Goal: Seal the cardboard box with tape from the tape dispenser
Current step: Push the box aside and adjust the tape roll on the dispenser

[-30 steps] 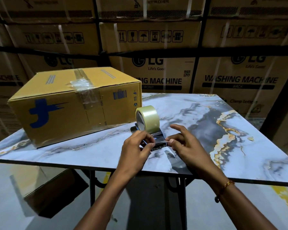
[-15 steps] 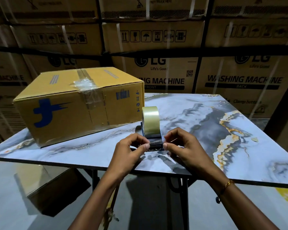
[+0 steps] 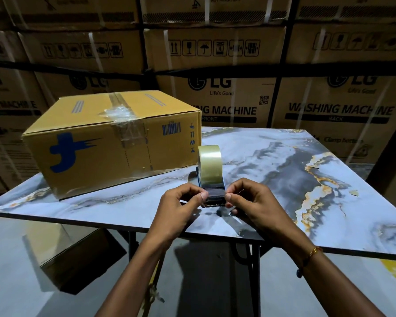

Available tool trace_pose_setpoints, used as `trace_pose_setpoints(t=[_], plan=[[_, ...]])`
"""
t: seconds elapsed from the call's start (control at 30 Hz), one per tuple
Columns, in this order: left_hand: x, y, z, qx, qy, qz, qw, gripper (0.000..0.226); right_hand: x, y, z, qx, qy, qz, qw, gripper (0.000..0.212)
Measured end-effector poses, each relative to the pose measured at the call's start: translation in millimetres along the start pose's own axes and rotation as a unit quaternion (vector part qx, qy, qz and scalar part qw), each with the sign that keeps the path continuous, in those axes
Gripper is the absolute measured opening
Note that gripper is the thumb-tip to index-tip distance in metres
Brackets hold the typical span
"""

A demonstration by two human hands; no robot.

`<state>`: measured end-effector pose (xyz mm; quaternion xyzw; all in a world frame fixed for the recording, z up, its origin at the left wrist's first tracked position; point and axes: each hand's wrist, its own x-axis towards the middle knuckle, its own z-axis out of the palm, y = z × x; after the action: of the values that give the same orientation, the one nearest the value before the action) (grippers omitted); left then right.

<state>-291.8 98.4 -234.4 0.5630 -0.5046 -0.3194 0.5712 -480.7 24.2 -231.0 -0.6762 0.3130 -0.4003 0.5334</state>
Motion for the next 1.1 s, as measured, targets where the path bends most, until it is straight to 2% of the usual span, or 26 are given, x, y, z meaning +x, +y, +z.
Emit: trace_pose_setpoints(t=[0.3, 0.37, 0.43, 0.5, 0.7, 0.83, 0.93, 1.1], plan=[[-0.3, 0.4, -8.7, -0.172, 0.073, -0.021, 0.982, 0.020, -1.1, -2.3, -0.1, 0.035, 0.007, 0.015, 0.999, 0.012], [-2.0, -3.2, -11.5, -0.127, 0.073, 0.000, 0.989, 0.020, -0.4, -1.8, -1.0, 0.039, 0.010, 0.024, 0.999, 0.012], [-4.9, -4.8, -7.8, -0.024, 0.040, 0.038, 0.998, 0.015, 0.4, -1.8, -0.9, 0.034, 0.012, 0.031, 0.999, 0.013], [-5.9, -5.6, -2.1, 0.015, 0.017, 0.048, 0.999, 0.011, 0.8, -1.5, -0.7, 0.033, 0.015, 0.033, 0.999, 0.013], [-2.7, -0.1, 1.9, 0.007, 0.008, 0.021, 1.000, 0.004, 0.7, -0.5, -0.6, 0.046, 0.006, 0.034, 0.998, 0.010], [1.5, -1.0, 1.5, 0.012, 0.020, 0.010, 1.000, 0.011, 0.6, 0.7, -2.8, 0.046, 0.010, 0.031, 0.998, 0.009], [2.7, 1.4, 2.8, 0.016, 0.004, 0.013, 1.000, 0.004, 1.0, 1.5, -3.1, 0.044, 0.010, 0.030, 0.999, 0.008], [2.1, -0.8, 3.6, -0.020, -0.002, -0.009, 1.000, 0.010, 1.1, 4.0, -3.6, 0.042, 0.010, 0.027, 0.999, 0.008]])
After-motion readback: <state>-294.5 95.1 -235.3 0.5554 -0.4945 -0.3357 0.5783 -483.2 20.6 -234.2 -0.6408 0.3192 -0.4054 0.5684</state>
